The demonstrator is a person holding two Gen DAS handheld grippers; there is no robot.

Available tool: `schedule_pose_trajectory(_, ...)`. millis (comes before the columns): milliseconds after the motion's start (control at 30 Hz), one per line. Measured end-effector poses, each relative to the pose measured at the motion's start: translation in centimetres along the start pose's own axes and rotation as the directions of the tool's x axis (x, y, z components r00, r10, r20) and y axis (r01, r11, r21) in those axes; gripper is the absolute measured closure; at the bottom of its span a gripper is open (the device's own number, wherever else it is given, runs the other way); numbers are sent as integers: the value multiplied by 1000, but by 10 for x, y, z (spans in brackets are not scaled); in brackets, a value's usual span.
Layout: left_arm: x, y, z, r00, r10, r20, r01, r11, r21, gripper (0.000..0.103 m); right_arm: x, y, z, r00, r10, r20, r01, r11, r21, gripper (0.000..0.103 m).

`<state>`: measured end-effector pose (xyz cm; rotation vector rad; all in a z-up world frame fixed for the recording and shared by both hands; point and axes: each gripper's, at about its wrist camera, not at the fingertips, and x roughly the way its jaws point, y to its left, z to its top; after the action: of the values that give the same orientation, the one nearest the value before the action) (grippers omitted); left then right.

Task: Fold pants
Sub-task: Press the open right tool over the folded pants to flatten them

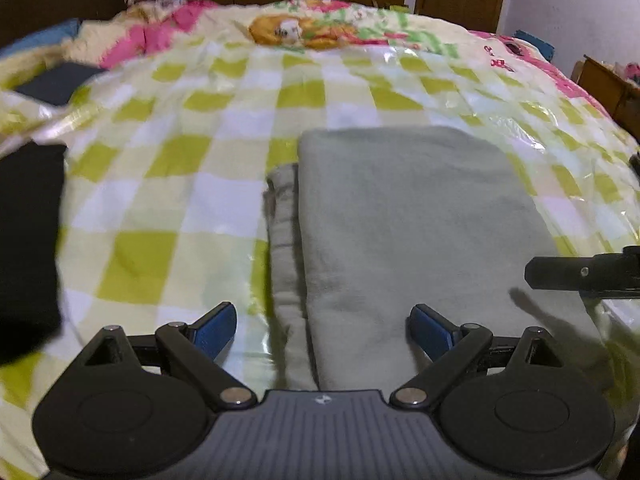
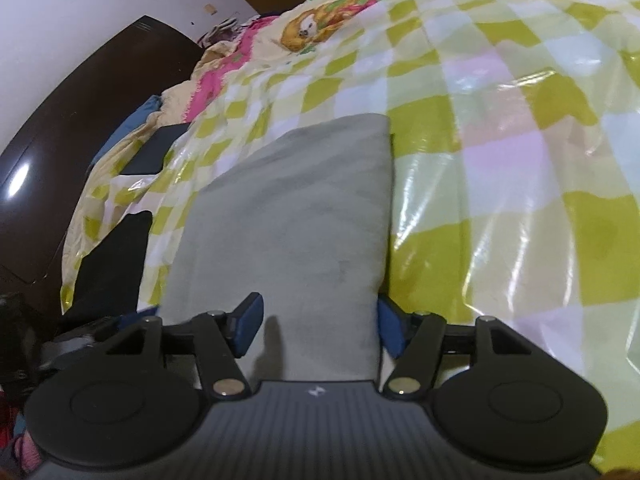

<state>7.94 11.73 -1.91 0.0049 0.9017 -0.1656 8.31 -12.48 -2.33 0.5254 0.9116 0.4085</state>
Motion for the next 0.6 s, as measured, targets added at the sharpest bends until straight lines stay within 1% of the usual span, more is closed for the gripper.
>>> schedule_pose_trajectory(33, 2, 1, 0, 1000, -15, -5, 15, 1000, -9, 0, -1, 1, 1, 1000, 11, -3, -11, 1000, 7, 42)
schedule_pose_trajectory(67, 2, 1, 0, 1000, -27, -2, 27, 1000, -6, 0, -3, 2, 1, 1000, 20, -2, -20, 1000, 6, 49)
schedule_pose_trajectory(100, 2, -1, 0, 999, -40, 4, 40, 999, 5, 2, -4, 4, 3, 1000, 22, -4, -22, 1000, -7, 58)
schedule_pose_trajectory(133, 3, -3, 1, 999, -50, 6, 50, 999, 13, 5, -3, 5, 5, 1000, 14, -8, -14, 1000, -13, 63)
schedule_pose_trajectory(167, 5, -6, 3, 998, -60, 10, 60, 998, 19, 8, -2, 5, 7, 1000, 13, -11, -13, 1000, -13, 72)
schedule_pose_trajectory(200, 7, -9, 6, 998, -66, 12, 65, 997, 27, 9, 2, 2, 11, 1000, 15, -17, -16, 1000, -11, 77)
schedule_pose_trajectory(267, 15, -15, 14, 998, -56, 25, 55, 997, 48, 9, 10, -7, 20, 1000, 18, -25, -17, 1000, 15, 83)
schedule_pose_trajectory(333, 25, -16, 24, 997, -60, 38, 59, 997, 45, 9, 16, -18, 31, 999, 32, -18, -31, 999, 42, 87)
schedule_pose_trajectory(433, 44, -17, 44, 996, -79, 51, 76, 996, 43, 9, 14, -29, 47, 1000, 15, 20, -16, 999, 49, 89)
schedule_pose_trajectory(600, 82, -37, 90, 990, -114, 77, 105, 989, 107, 9, 18, -55, 86, 992, -76, 100, 67, 994, 90, 89)
